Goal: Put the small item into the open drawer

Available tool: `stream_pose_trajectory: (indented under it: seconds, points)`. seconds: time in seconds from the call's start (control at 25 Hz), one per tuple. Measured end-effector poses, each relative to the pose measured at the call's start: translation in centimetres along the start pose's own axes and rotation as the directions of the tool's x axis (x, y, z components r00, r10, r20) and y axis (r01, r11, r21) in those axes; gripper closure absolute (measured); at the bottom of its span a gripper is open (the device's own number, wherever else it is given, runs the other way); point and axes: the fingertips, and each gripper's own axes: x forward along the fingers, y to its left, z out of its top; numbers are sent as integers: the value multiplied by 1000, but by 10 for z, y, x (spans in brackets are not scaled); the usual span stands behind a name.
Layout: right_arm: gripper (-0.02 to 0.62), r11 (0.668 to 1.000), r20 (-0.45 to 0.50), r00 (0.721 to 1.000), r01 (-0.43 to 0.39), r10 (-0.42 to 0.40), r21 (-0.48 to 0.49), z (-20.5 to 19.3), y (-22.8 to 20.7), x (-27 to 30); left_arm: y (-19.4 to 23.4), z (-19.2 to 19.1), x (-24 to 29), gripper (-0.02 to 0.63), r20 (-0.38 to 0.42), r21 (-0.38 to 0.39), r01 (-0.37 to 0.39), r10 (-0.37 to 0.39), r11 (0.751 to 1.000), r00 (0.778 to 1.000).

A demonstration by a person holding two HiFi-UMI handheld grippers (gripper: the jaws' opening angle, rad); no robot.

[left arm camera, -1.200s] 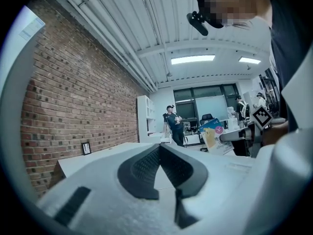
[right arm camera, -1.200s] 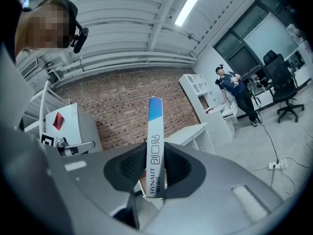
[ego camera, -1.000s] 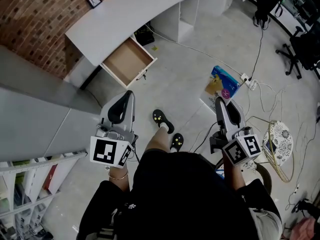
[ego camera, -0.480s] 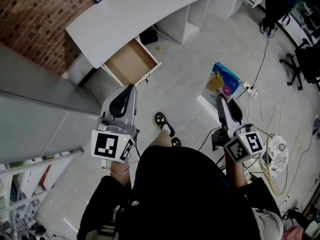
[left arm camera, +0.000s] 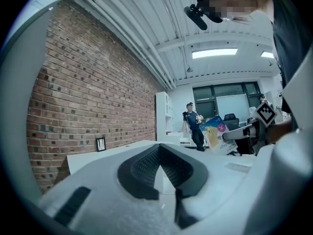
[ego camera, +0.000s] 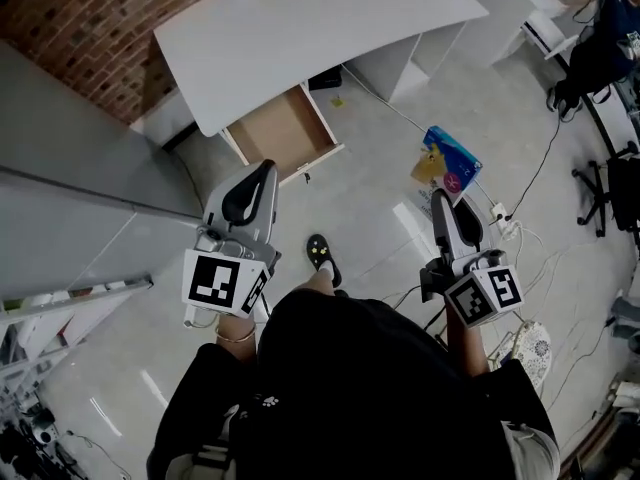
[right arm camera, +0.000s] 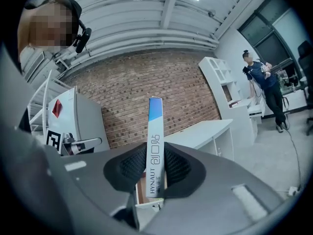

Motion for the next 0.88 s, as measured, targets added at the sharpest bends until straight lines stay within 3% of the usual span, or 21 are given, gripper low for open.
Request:
stream_pose_trajectory:
  seconds: [0.4, 0.64, 0.88]
  points:
    - [499, 989, -77, 987, -144, 141, -24, -3, 11, 104, 67, -9, 20, 618, -23, -15, -117, 117, 993, 993]
    - [499, 964, -150, 956, -262, 252, -50, -29, 55, 181, 134, -25, 11, 618, -24, -26, -191, 190, 981, 981]
    - [499, 928, -224, 913, -364, 340, -74, -32, 57, 190, 119, -18, -2, 618, -43, -28, -270, 269, 962, 962]
